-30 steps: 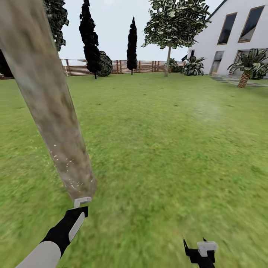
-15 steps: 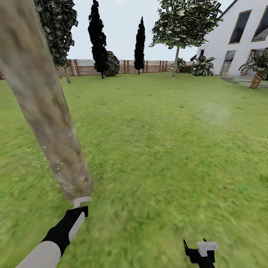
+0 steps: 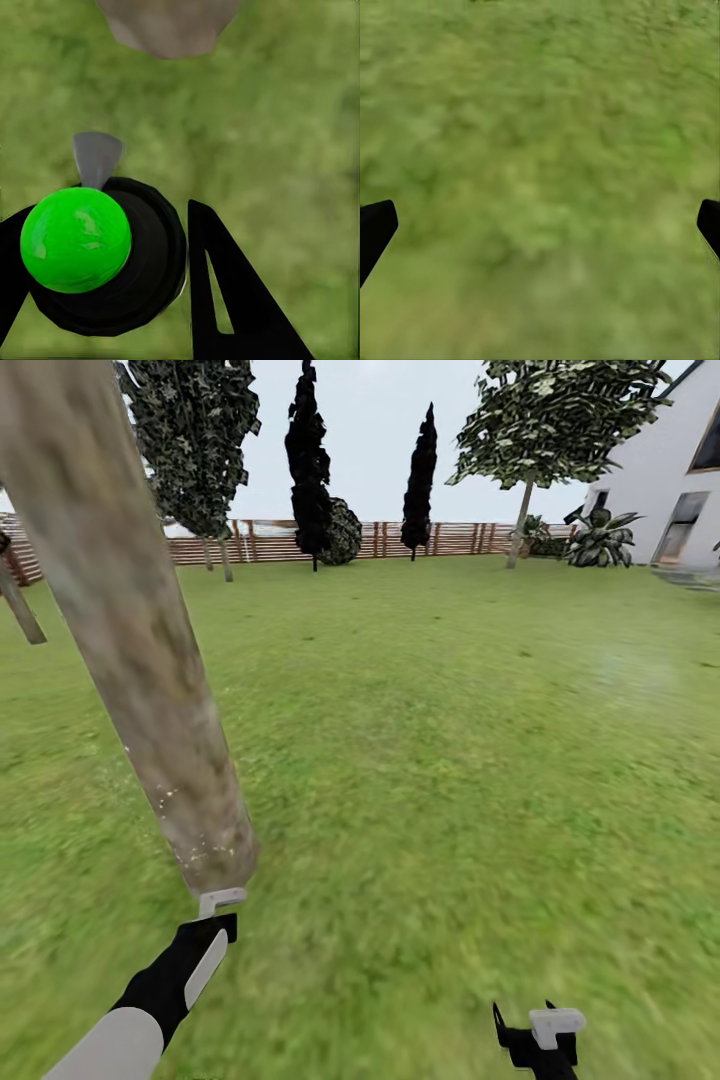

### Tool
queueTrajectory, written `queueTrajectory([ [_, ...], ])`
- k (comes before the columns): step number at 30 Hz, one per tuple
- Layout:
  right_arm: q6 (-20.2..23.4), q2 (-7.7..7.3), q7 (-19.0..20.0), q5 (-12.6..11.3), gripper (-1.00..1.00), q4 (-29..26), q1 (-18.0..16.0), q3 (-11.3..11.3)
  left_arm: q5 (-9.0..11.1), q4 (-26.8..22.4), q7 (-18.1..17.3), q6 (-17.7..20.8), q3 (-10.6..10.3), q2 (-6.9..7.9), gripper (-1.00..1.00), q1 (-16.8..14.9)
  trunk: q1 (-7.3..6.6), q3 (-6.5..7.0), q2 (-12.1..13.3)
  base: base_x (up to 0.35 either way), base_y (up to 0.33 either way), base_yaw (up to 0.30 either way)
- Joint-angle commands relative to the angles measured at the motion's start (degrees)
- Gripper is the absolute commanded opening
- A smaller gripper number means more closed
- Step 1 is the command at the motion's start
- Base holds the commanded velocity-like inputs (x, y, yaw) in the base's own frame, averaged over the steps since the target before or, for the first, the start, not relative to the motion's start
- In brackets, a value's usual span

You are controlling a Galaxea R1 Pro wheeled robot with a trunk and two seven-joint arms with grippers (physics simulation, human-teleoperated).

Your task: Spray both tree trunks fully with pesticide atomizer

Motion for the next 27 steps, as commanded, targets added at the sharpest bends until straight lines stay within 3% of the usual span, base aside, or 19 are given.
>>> queueTrajectory([
  [1,-0.01,0.00,0.00,0.00,1.00,0.00,0.00,0.00,-0.04,-0.03,0.00,0.01,0.00,0.01,-1.00,0.00,0.00,0.00,0.00,0.092,-0.266,0.267],
  [14,-0.01,0.00,0.00,-0.02,1.00,0.00,0.00,0.00,-0.04,-0.18,0.02,0.05,0.07,0.07,-1.00,0.00,0.00,0.00,0.00,0.092,-0.266,0.075],
  [27,0.00,0.00,0.00,0.00,1.00,0.00,0.00,0.00,-0.04,-0.18,0.01,0.05,0.09,0.07,-1.00,0.00,0.00,0.00,0.00,0.092,-0.266,0.269],
])
